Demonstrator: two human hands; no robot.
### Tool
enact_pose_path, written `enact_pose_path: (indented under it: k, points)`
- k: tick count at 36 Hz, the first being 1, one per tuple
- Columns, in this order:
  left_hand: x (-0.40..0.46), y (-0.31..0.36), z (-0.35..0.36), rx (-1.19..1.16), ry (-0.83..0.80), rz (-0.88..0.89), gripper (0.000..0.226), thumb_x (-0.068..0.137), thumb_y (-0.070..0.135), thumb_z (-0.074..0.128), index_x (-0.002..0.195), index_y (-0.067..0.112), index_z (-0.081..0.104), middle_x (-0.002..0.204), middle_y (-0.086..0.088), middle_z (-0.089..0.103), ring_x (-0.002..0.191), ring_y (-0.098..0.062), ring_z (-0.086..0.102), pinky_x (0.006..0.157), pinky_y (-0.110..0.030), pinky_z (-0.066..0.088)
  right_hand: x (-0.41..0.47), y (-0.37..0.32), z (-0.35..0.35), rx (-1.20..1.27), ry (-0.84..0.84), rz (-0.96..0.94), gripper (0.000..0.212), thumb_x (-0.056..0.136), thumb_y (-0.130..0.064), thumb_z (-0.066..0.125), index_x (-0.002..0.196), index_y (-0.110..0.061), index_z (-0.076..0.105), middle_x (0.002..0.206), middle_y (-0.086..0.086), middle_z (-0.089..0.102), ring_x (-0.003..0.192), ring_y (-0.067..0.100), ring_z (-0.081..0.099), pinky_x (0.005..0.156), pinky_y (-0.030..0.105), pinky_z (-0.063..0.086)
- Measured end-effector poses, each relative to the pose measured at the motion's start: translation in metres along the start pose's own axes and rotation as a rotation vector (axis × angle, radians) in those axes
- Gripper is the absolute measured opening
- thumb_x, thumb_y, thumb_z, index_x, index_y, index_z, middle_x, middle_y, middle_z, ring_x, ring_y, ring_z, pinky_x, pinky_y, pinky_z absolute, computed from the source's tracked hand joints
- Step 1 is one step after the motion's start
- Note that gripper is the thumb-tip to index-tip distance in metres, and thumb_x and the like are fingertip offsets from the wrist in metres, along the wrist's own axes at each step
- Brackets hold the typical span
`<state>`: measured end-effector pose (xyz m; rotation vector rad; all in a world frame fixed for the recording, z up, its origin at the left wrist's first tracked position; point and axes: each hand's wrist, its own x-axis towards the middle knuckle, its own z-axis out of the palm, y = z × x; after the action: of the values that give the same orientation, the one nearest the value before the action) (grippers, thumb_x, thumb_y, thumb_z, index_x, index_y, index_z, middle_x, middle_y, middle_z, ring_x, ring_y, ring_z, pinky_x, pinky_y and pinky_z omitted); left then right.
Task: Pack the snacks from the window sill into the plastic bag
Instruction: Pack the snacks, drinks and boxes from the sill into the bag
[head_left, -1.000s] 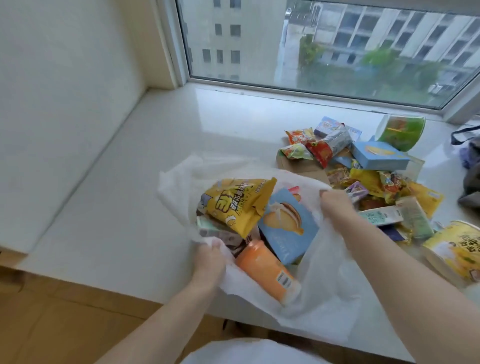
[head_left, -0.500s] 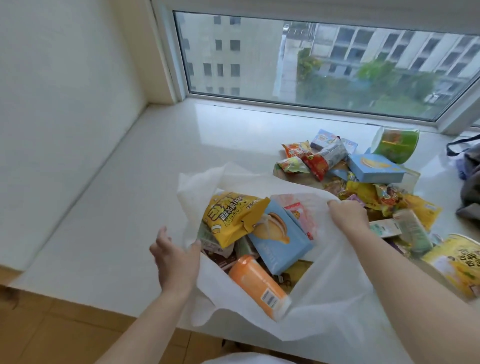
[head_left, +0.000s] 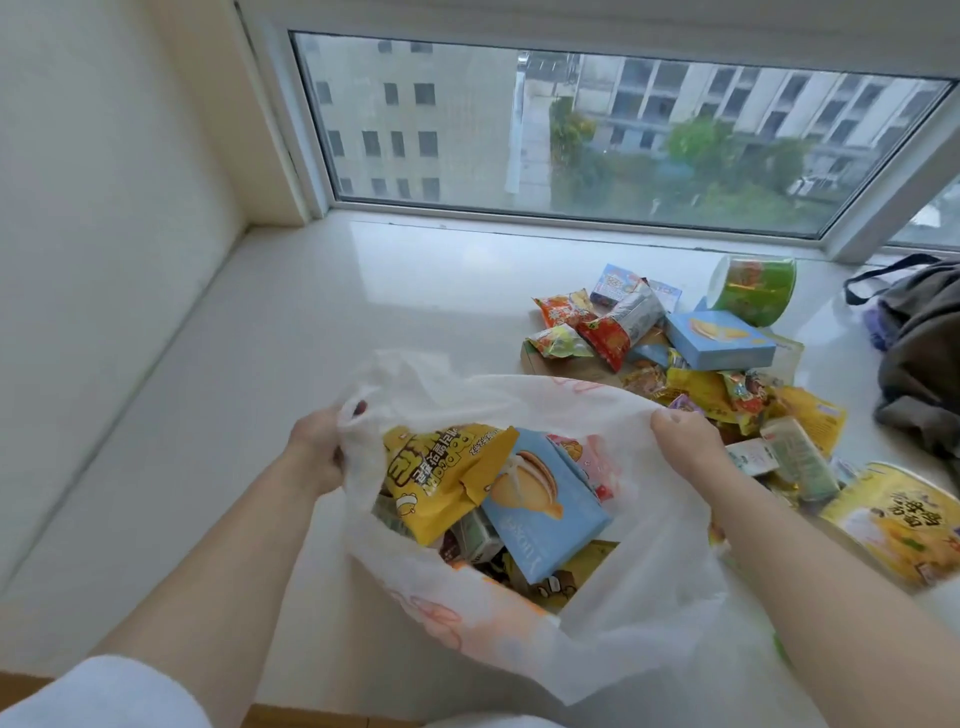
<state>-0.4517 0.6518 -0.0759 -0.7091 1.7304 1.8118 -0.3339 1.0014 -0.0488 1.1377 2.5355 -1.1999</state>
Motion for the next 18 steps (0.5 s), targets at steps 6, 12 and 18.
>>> enact_pose_path:
  k: [6, 12, 18]
  points:
    - [0.017, 0.012, -0.008, 0.275, 0.543, -0.025, 0.037, 0.086, 0.012, 0.048, 0.122, 0.004, 0.046, 0.122, -0.020, 0.047, 0.106, -0.035, 0.051, 0.087, -0.042, 0.047, 0.013, 0.003, 0.010, -0.174, -0.068, 0.125, 0.037, 0.099, -0.022, 0.031, 0.105, 0.003, 0.058, 0.116, 0.025, 0.056, 0.113, 0.038, 0.050, 0.090, 0.033, 0.040]
    - [0.009, -0.028, 0.070, 1.397, 0.119, 1.351, 0.068, 0.075, 0.055, 0.047, 0.136, 0.024, 0.044, 0.142, -0.007, 0.038, 0.134, -0.024, 0.026, 0.111, -0.055, 0.016, 0.017, -0.001, 0.016, -0.172, -0.011, 0.007, 0.027, 0.096, -0.031, 0.032, 0.073, -0.018, 0.039, 0.086, 0.010, 0.049, 0.100, 0.031, 0.046, 0.077, 0.037, 0.032]
    - [0.015, -0.001, 0.122, 1.649, -0.088, 0.807, 0.032, 0.102, 0.032, 0.034, 0.114, 0.023, 0.061, 0.135, -0.003, 0.050, 0.134, -0.023, 0.035, 0.114, -0.047, 0.013, 0.014, 0.003, 0.006, -0.116, -0.056, -0.053, 0.026, 0.098, -0.025, 0.039, 0.081, -0.017, 0.057, 0.084, 0.003, 0.052, 0.087, 0.023, 0.046, 0.068, 0.032, 0.032]
